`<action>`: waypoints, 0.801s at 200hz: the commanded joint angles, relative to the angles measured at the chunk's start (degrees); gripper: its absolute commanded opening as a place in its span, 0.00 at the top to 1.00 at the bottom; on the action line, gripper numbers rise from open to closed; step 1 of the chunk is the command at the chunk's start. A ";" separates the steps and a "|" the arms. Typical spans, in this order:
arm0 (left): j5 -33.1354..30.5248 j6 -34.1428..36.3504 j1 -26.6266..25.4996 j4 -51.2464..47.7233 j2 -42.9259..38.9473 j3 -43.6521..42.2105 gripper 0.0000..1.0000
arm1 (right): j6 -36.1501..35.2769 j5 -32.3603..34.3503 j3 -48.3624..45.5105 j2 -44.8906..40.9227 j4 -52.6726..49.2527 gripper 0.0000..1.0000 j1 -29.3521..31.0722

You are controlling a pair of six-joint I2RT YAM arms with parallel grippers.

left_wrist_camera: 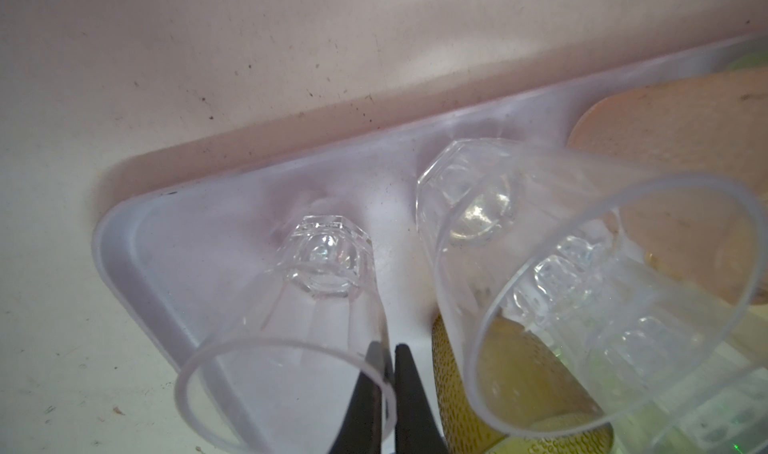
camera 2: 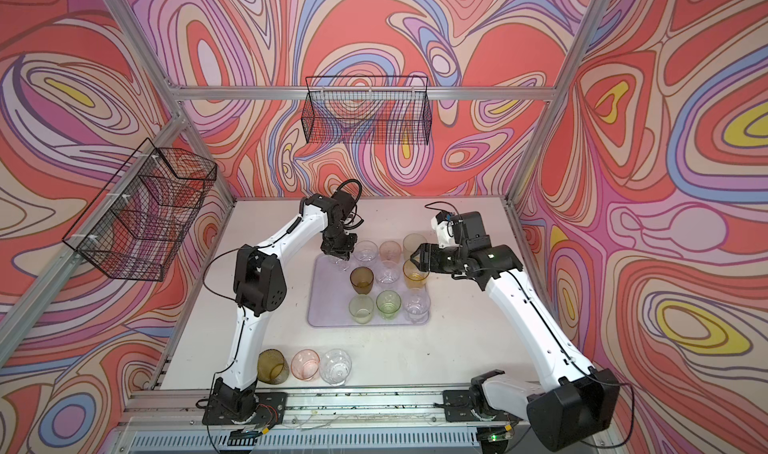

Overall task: Place the glasses into the tray
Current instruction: 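Lower the clear cup upside down on the tray's far corner and open the left gripper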

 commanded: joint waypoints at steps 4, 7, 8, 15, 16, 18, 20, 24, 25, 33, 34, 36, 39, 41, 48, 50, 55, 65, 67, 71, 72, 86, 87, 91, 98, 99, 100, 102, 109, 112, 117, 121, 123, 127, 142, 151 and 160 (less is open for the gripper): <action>0.41 -0.19 0.24 -0.07 1.19 1.18 0.97 | -0.25 0.39 -0.62 -1.08 -0.72 0.30 -0.12; 0.38 -0.19 0.24 -0.10 1.19 1.19 0.97 | -0.25 0.39 -0.63 -1.09 -0.77 0.30 -0.18; 0.42 -0.19 0.24 -0.11 1.24 1.20 0.97 | -0.29 0.39 -0.63 -1.14 -0.74 0.30 -0.19; 0.44 -0.28 0.24 -0.12 1.33 1.21 0.97 | -0.31 0.54 -0.63 -1.26 -0.81 0.30 -0.17; 0.45 -0.28 0.24 -0.12 1.35 1.22 0.97 | -0.28 0.51 -0.63 -1.26 -0.80 0.30 -0.18; 0.46 -0.28 0.24 -0.12 1.37 1.22 0.97 | -0.25 0.55 -0.68 -1.27 -0.84 0.30 -0.19; 0.46 -0.28 0.24 -0.12 1.41 1.19 0.97 | -0.31 0.60 -0.69 -1.31 -0.87 0.30 -0.19; 0.46 -0.28 0.24 -0.16 1.46 1.18 0.96 | -0.33 0.58 -0.64 -1.35 -0.88 0.30 -0.23; 0.46 -0.28 0.24 -0.14 1.46 1.15 0.96 | -0.33 0.62 -0.64 -1.40 -0.97 0.30 -0.21; 0.49 -0.24 0.24 -0.12 1.54 1.09 0.95 | -0.35 0.74 -0.63 -1.44 -1.01 0.30 -0.19; 0.48 -0.26 0.24 -0.12 1.55 1.06 0.95 | -0.34 0.74 -0.63 -1.49 -0.99 0.30 -0.19; 0.47 -0.25 0.24 -0.05 1.55 1.11 0.95 | -0.34 0.74 -0.59 -1.52 -1.02 0.30 -0.19; 0.54 -0.28 0.24 -0.11 1.59 1.06 0.95 | -0.34 0.77 -0.55 -1.53 -1.06 0.30 -0.19; 0.55 -0.26 0.22 -0.09 1.62 1.11 0.94 | -0.34 0.75 -0.55 -1.53 -1.06 0.30 -0.15; 0.44 -0.28 0.20 -0.11 1.63 1.12 0.94 | -0.38 0.90 -0.46 -1.53 -1.19 0.30 -0.19; 0.41 -0.28 0.21 -0.11 1.63 1.08 0.94 | -0.35 0.91 -0.41 -1.53 -1.22 0.30 -0.17; 0.39 -0.28 0.23 -0.11 1.63 1.12 0.94 | -0.38 0.91 -0.40 -1.53 -1.23 0.30 -0.19; 0.27 -0.37 0.24 -0.08 1.58 1.13 0.92 | -0.34 0.89 -0.37 -1.58 -1.32 0.30 -0.19; 0.28 -0.30 0.24 -0.04 1.55 1.11 0.92 | -0.34 0.89 -0.37 -1.54 -1.25 0.30 -0.19; 0.24 -0.35 0.18 -0.03 1.55 1.12 0.91 | -0.34 0.87 -0.37 -1.53 -1.24 0.30 -0.20; 0.22 -0.36 0.21 -0.03 1.55 1.12 0.92 | -0.34 0.89 -0.37 -1.53 -1.23 0.30 -0.15; 0.20 -0.37 0.23 0.10 1.46 1.08 0.90 | -0.33 0.83 -0.28 -1.45 -1.27 0.30 -0.19; 0.20 -0.37 0.19 0.12 1.41 1.06 0.90 | -0.33 0.78 -0.28 -1.45 -1.30 0.30 -0.19; 0.20 -0.35 0.24 0.11 1.37 1.05 0.90 | -0.38 0.81 -0.28 -1.45 -1.32 0.30 -0.25; 0.30 -0.37 0.24 0.23 1.37 1.06 0.89 | -0.45 0.80 -0.14 -1.36 -1.54 0.30 -0.18; 0.30 -0.37 0.20 0.23 1.37 1.09 0.89 | -0.48 0.77 -0.12 -1.36 -1.56 0.30 -0.19; 0.29 -0.37 0.22 0.28 1.37 1.11 0.89 | -0.45 0.80 -0.11 -1.40 -1.57 0.30 -0.15; 0.33 -0.37 0.24 0.31 1.37 1.12 0.89 | -0.47 0.80 -0.11 -1.37 -1.58 0.30 -0.18; 0.52 -0.35 0.22 0.41 1.34 1.12 0.88 | -0.43 0.86 -0.11 -1.36 -1.63 0.30 -0.20; 0.55 -0.44 0.21 0.39 1.37 1.13 0.88 | -0.42 0.76 -0.11 -1.36 -1.68 0.30 -0.19; 0.68 -0.46 0.23 0.45 1.37 1.08 0.87 | -0.42 0.90 -0.11 -1.36 -1.67 0.30 -0.23; 0.78 -0.46 0.22 0.50 1.37 1.05 0.87 | -0.42 0.91 -0.11 -1.44 -1.67 0.30 -0.15; 0.80 -0.46 0.24 0.50 1.37 1.09 0.87 | -0.42 0.85 -0.04 -1.44 -1.67 0.30 -0.14; 0.88 -0.43 0.22 0.55 1.37 1.12 0.86 | -0.42 0.91 -0.05 -1.44 -1.69 0.30 -0.20; 0.84 -0.46 0.24 0.65 1.28 1.06 0.84 | -0.44 0.98 -0.19 -1.53 -1.78 0.30 -0.18; 0.90 -0.54 0.23 0.67 1.28 1.15 0.83 | -0.49 1.00 -0.20 -1.62 -1.81 0.30 -0.22; 1.11 -0.63 0.24 0.76 1.28 1.19 0.83 | -0.47 1.00 -0.19 -1.62 -1.77 0.30 -0.20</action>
